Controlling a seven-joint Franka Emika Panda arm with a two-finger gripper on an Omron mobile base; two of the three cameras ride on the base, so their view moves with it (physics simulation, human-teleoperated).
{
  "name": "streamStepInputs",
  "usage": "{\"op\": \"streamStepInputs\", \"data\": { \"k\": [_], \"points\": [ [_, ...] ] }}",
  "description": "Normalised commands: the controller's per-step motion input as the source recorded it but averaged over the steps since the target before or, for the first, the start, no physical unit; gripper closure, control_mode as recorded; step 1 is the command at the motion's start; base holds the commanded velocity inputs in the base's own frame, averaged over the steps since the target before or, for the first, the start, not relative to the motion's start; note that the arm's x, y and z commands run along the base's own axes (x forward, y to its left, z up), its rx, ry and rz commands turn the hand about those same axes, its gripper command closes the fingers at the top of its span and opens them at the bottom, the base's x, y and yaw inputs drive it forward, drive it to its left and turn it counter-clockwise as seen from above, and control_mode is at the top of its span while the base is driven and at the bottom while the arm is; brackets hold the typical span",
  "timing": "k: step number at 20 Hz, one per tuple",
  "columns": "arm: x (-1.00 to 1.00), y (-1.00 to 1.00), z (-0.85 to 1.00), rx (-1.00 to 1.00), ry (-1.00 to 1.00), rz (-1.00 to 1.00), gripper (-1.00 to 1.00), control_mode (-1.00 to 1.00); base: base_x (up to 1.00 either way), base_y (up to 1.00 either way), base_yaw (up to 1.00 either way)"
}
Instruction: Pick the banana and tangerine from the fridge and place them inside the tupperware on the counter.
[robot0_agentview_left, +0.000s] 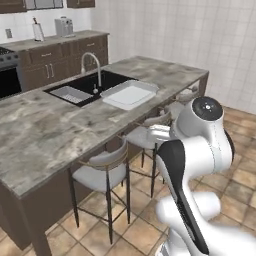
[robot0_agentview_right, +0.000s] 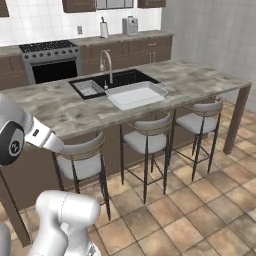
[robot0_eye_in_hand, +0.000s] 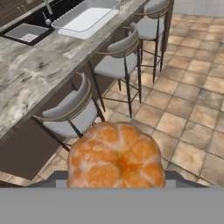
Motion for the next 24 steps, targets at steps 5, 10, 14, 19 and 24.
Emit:
{"op": "streamStepInputs", "data": {
  "k": [5, 10, 14, 19, 24],
  "points": [
    [0.00, 0.00, 0.00, 0.00, 0.00, 0.00, 1.00, 1.00, 0.76, -0.96, 0.35],
    [0.00, 0.00, 0.00, 0.00, 0.00, 0.00, 1.00, 1.00, 0.73, -0.98, 0.41],
    [0.00, 0.00, 0.00, 0.00, 0.00, 0.00, 1.00, 1.00, 0.61, -0.93, 0.39],
    [0.00, 0.00, 0.00, 0.00, 0.00, 0.00, 1.00, 1.00, 0.68, -0.77, 0.33],
    [0.00, 0.00, 0.00, 0.00, 0.00, 0.00, 1.00, 1.00, 0.81, -0.65, 0.42]
  ]
}}
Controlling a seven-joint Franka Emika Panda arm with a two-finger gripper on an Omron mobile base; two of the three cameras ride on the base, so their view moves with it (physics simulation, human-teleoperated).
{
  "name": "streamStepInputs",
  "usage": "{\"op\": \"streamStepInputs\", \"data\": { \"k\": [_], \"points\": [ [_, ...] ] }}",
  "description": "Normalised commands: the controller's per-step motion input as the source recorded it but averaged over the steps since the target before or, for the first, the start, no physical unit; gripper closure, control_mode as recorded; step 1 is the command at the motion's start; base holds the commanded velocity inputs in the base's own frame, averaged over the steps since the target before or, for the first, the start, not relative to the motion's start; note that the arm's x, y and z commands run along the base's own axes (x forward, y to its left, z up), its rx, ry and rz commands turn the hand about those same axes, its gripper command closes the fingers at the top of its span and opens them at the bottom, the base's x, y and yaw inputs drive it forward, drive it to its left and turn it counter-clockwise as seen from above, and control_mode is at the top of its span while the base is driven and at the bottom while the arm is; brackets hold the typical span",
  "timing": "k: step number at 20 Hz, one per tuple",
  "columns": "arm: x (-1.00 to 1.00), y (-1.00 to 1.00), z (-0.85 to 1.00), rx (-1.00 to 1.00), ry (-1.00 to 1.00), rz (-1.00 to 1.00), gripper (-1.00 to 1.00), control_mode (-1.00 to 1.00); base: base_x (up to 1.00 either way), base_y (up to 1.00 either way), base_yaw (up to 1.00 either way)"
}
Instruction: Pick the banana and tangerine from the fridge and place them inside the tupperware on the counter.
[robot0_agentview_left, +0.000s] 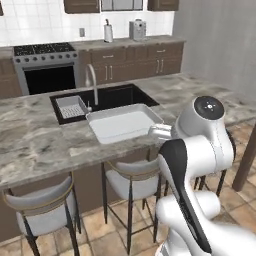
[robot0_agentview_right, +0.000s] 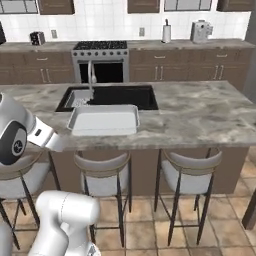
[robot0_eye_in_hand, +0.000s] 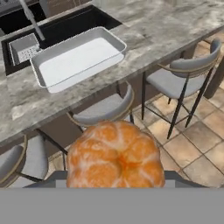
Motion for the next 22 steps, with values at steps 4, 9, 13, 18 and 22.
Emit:
{"op": "streamStepInputs", "data": {
  "k": [4, 9, 13, 18, 22],
  "points": [
    [0.00, 0.00, 0.00, 0.00, 0.00, 0.00, 1.00, 1.00, 0.86, -0.58, 0.48],
    [0.00, 0.00, 0.00, 0.00, 0.00, 0.00, 1.00, 1.00, 0.77, -0.59, 0.47],
    [0.00, 0.00, 0.00, 0.00, 0.00, 0.00, 1.00, 1.00, 0.71, -0.55, 0.42],
    [0.48, -0.25, 0.00, 0.14, 0.01, 0.18, 1.00, -1.00, 0.30, -0.20, 0.15],
    [0.71, -0.32, 0.00, 0.07, 0.10, 0.34, 1.00, -1.00, 0.00, 0.00, 0.00]
  ]
}}
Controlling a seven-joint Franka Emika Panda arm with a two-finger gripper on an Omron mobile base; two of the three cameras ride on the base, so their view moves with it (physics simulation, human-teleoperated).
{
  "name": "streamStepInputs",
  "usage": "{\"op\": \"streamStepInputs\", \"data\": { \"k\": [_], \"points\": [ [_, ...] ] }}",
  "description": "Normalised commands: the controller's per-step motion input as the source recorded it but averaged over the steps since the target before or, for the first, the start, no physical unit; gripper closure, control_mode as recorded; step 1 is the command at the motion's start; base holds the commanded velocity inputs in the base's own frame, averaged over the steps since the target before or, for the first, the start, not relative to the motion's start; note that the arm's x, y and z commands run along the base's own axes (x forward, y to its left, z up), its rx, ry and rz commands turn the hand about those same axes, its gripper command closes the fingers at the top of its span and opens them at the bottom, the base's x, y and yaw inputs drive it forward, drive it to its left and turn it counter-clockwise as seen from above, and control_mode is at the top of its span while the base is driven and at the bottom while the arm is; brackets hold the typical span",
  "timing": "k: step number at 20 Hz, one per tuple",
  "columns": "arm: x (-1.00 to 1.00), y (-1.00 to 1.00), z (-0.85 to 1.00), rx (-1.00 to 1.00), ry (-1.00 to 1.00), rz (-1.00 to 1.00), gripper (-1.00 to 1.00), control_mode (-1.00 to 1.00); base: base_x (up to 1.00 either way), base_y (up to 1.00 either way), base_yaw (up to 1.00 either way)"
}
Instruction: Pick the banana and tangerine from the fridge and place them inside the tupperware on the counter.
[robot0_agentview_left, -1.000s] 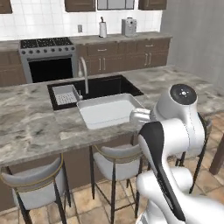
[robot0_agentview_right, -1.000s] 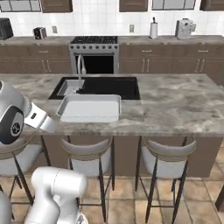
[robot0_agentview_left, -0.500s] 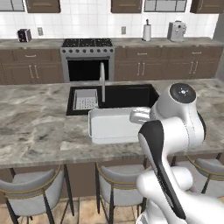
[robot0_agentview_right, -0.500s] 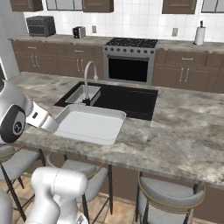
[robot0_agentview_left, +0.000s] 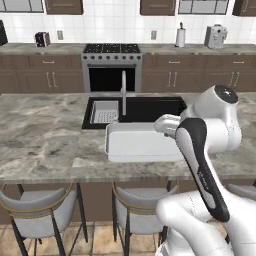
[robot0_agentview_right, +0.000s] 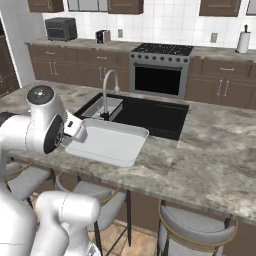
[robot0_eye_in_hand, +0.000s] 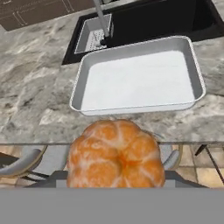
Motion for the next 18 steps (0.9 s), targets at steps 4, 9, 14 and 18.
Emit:
{"op": "streamStepInputs", "data": {
  "k": [4, 9, 14, 18],
  "points": [
    [0.71, -0.16, -0.14, 0.00, 0.32, 0.42, 1.00, -1.00, 0.00, 0.00, 0.00],
    [0.43, -0.16, -0.37, -0.13, 0.43, 0.49, 1.00, -1.00, 0.00, 0.00, 0.00],
    [0.26, -0.27, -0.40, -0.18, 0.16, 0.57, 1.00, -1.00, 0.00, 0.00, 0.00],
    [0.29, -0.33, -0.35, -0.03, 0.01, 0.55, 1.00, -1.00, 0.00, 0.00, 0.00]
  ]
}}
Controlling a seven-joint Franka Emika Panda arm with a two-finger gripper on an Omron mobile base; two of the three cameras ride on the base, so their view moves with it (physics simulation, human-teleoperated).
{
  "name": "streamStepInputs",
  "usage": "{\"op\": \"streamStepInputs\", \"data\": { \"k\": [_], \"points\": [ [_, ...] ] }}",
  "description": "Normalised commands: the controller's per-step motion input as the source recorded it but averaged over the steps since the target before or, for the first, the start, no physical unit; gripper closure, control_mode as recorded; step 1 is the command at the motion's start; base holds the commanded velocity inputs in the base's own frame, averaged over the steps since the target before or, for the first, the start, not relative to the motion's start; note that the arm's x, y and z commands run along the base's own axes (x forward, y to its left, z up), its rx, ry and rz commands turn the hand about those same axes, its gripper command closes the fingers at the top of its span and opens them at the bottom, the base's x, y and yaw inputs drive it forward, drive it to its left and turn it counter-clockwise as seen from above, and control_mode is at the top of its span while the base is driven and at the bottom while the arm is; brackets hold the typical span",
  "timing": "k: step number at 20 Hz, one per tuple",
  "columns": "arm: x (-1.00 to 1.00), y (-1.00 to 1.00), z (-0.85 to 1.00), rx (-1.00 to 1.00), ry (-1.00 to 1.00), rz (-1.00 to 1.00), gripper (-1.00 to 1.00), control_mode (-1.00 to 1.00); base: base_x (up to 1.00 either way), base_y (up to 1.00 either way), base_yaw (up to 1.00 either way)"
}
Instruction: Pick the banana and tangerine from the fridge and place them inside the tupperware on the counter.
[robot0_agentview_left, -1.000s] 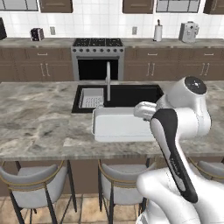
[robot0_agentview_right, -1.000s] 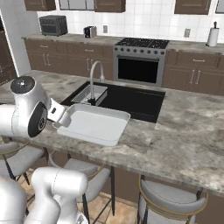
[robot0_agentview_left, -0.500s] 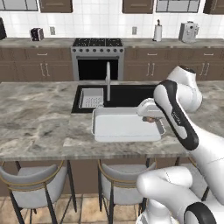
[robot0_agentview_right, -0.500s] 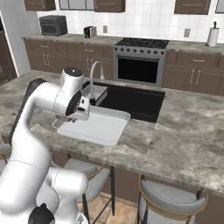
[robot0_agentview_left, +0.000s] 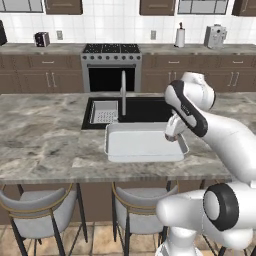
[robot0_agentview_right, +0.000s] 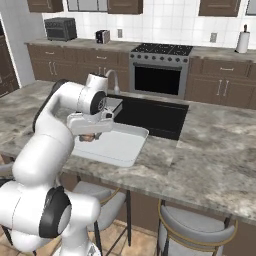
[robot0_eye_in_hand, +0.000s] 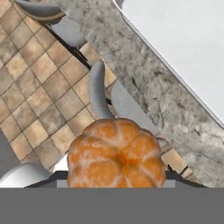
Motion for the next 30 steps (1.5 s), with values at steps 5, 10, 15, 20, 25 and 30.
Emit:
{"op": "streamStepInputs", "data": {
  "k": [5, 10, 15, 20, 25, 30],
  "points": [
    [0.27, -0.27, -0.42, -0.01, 0.00, 0.49, 1.00, -1.00, 0.00, 0.00, 0.00],
    [0.49, -0.16, -0.36, 0.00, 0.00, 0.28, 1.00, -1.00, 0.00, 0.00, 0.00],
    [0.54, -0.12, -0.33, 0.00, 0.00, 0.20, 1.00, -1.00, 0.00, 0.00, 0.00],
    [0.48, -0.07, -0.39, 0.00, 0.00, 0.16, 1.00, -1.00, 0.00, 0.00, 0.00],
    [0.38, -0.04, -0.33, 0.00, 0.00, 0.08, 1.00, -1.00, 0.00, 0.00, 0.00],
    [0.38, -0.07, -0.25, 0.00, 0.00, 0.00, 1.00, -1.00, 0.00, 0.00, 0.00]
  ]
}}
